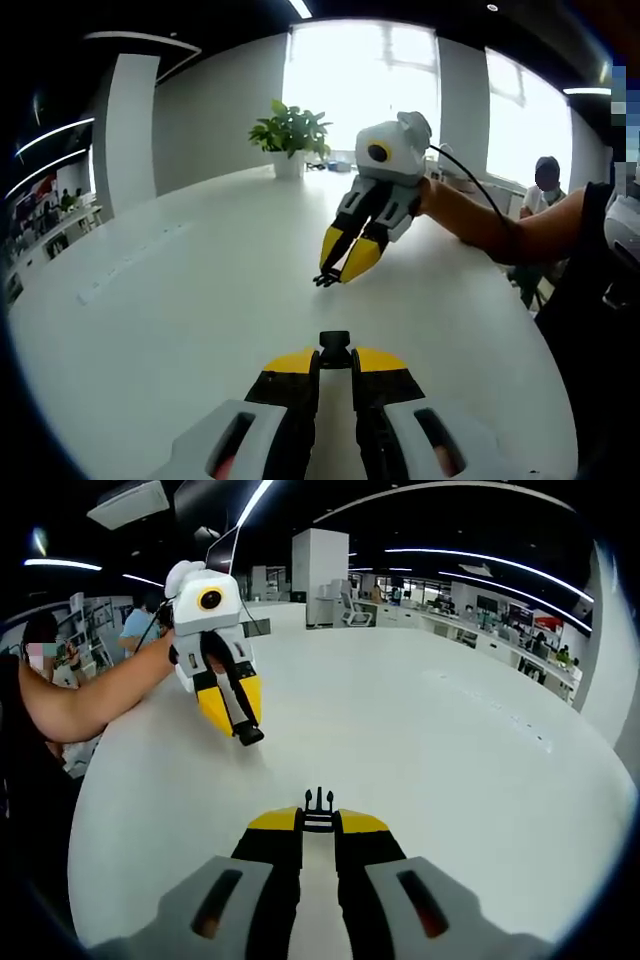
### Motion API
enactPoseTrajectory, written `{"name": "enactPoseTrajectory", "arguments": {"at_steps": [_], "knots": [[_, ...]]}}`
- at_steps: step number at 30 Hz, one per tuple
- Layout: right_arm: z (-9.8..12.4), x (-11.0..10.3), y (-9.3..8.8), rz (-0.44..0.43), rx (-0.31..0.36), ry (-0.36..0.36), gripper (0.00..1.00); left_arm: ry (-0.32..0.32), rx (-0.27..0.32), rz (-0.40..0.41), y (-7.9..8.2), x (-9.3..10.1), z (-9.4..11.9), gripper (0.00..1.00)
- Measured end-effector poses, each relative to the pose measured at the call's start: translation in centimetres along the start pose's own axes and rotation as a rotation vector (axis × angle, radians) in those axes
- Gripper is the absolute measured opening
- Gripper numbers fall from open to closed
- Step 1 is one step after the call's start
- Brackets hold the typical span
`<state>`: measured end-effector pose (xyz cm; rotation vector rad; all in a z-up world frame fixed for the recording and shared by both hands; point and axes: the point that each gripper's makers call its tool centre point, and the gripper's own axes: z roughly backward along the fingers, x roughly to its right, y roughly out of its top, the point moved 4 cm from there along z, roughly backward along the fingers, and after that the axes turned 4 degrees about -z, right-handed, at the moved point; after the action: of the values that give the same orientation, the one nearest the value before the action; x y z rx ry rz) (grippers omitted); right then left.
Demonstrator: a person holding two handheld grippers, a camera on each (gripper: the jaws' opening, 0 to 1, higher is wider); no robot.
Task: Snap the two parts of the plastic buckle together until the buckle closes and remains connected.
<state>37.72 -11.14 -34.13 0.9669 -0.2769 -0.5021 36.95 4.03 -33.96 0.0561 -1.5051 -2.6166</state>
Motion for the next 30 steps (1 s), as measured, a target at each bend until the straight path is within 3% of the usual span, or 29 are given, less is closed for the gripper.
{"name": "enactPoseTrajectory", "arguments": {"at_steps": [13, 30], "knots": [[-0.3, -1.8, -0.1, 0.041, -0.007, 0.089, 0.11, -0.030, -0.008, -0.022, -0.2, 0.5, -0.3, 0.11], [-0.3, -3.0, -0.3, 0.088, -0.021, 0.156, 0.11, -0.059, -0.026, -0.042, -0.6, 0.5, -0.7, 0.11]]}}
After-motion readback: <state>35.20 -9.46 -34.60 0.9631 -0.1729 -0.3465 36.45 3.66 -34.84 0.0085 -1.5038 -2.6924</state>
